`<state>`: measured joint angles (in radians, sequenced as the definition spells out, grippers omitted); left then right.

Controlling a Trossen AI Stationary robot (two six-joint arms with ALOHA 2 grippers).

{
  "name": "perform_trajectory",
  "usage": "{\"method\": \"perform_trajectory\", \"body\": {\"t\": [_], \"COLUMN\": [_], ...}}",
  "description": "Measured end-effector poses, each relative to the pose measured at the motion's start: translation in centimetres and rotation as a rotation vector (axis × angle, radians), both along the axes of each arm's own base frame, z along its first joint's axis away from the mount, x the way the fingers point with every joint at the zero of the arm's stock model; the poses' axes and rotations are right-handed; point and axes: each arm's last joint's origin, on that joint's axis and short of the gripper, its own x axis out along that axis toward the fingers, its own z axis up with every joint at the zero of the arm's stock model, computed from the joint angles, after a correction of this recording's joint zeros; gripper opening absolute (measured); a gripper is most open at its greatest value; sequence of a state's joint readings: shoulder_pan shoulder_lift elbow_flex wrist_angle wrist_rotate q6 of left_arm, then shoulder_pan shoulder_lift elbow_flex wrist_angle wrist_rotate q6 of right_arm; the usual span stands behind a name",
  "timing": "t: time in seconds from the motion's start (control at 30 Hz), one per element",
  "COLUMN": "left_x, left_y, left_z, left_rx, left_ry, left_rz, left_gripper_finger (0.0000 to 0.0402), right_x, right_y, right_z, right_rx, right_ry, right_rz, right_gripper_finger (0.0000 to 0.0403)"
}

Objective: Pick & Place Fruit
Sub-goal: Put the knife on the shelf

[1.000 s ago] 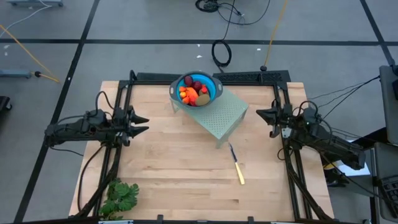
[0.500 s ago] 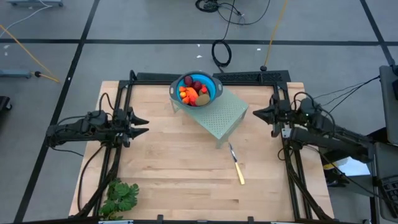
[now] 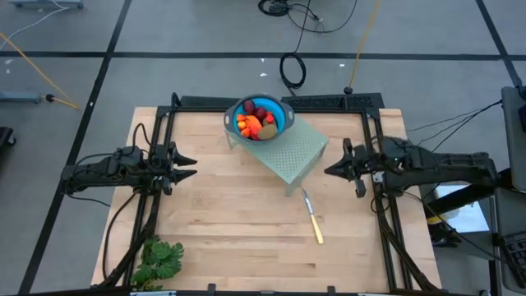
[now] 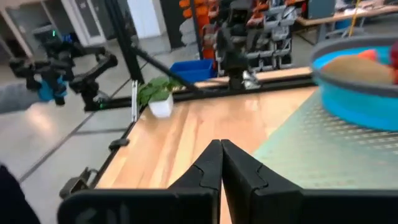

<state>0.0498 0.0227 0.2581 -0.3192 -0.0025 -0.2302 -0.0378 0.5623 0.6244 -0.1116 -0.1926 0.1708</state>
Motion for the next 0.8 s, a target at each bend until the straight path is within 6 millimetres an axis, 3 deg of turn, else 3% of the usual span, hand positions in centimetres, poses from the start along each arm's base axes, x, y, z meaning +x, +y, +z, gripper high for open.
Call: {"method": "perform_trajectory", "body": {"t": [0.8], "left_x": [0.0], "left_y": [0.0], "left_z": [0.0], "left_rx": [-0.001], "left_ry": [-0.001], "left_rz": [0.000], "left_gripper_finger": [0.0177], "right_x": [2.8], "right_y": [8.4], "right_z": [-3.4], "right_rx": [0.166], "right_ry": [0.269], "right_rz": [0.018], "right_gripper_finger": [0.0000]}}
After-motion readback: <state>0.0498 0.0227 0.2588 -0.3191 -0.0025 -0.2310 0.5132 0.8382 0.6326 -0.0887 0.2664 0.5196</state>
